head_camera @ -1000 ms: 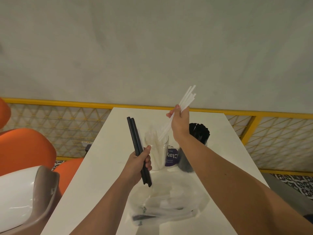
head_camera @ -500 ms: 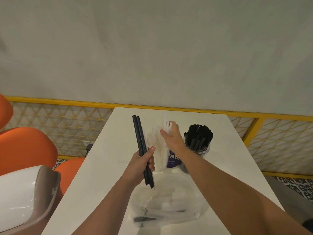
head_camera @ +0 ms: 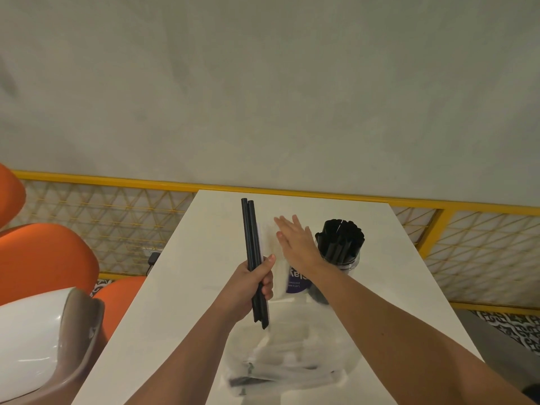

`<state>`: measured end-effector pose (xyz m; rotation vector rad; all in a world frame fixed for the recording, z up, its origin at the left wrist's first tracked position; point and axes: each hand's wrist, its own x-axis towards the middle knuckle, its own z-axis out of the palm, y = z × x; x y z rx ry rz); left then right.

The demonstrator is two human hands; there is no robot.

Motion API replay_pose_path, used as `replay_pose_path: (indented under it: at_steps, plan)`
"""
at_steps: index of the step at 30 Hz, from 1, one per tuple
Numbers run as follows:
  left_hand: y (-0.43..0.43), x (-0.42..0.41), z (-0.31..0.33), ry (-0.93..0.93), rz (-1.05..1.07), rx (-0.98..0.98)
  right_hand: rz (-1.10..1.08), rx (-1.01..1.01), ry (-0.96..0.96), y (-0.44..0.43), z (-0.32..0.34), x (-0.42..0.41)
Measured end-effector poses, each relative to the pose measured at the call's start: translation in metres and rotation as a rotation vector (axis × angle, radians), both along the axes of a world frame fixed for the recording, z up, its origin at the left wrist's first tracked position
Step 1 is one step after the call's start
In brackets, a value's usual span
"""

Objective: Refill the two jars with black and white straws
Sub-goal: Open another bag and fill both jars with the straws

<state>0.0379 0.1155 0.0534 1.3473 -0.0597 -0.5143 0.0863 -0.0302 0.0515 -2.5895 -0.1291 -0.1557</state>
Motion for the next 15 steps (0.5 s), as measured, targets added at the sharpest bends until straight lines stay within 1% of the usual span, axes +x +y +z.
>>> replay_pose_path:
  at_steps: [3, 4, 5, 7, 9, 10, 12, 15]
  plan:
    - [-0.004, -0.002, 0.004, 0.013, 0.007, -0.006, -0.046, 0.223, -0.242, 0.004, 0.022, -0.006]
    - [-0.006, -0.002, 0.005, 0.015, 0.018, 0.006, -0.056, 0.294, -0.296, 0.007, 0.031, -0.009]
    - [-0.009, -0.002, 0.005, 0.014, 0.038, 0.025, -0.053, 0.349, -0.303, 0.011, 0.040, -0.013]
    - [-0.014, -0.001, 0.005, -0.009, 0.087, 0.075, -0.034, 0.368, -0.204, 0.019, 0.055, -0.021]
    - [-0.017, -0.001, 0.006, -0.064, 0.120, 0.136, -0.051, 0.265, -0.069, 0.024, 0.061, -0.026]
    - [-0.018, -0.001, 0.006, -0.087, 0.124, 0.163, -0.064, 0.205, -0.030, 0.027, 0.061, -0.028]
    - [-0.021, -0.003, 0.008, -0.121, 0.115, 0.201, -0.097, 0.149, -0.012, 0.028, 0.061, -0.029]
    - [-0.026, -0.006, 0.008, -0.146, 0.097, 0.227, -0.121, 0.199, 0.054, 0.025, 0.062, -0.029]
